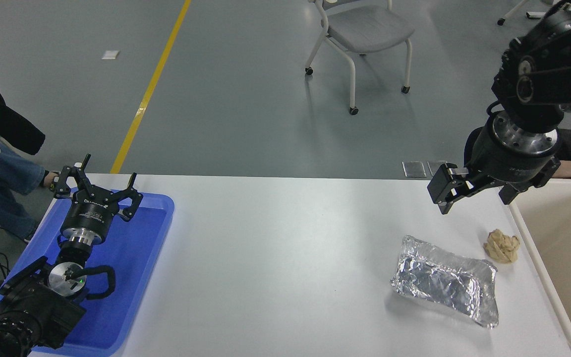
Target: Pick up foil plate and place in dustbin
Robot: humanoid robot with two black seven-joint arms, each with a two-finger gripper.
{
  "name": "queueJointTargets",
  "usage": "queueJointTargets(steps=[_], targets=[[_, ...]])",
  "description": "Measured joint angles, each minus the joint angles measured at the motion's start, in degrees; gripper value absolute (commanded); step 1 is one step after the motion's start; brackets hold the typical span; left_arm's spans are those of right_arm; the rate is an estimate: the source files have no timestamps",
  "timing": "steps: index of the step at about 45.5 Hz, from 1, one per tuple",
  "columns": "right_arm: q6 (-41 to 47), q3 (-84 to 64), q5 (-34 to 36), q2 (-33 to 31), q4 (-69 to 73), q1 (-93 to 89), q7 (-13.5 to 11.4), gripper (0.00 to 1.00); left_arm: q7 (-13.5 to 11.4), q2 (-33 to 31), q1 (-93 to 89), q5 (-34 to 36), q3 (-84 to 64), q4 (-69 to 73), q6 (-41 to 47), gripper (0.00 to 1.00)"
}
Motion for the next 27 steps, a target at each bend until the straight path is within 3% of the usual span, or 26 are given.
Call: queueJointTargets(steps=[27], targets=[[-4.9, 6.8, -9.5, -13.8, -8.8, -19.3, -0.3, 1.0, 0.0, -0.1, -0.1, 0.0, 0.0, 0.0, 0.0, 1.0]])
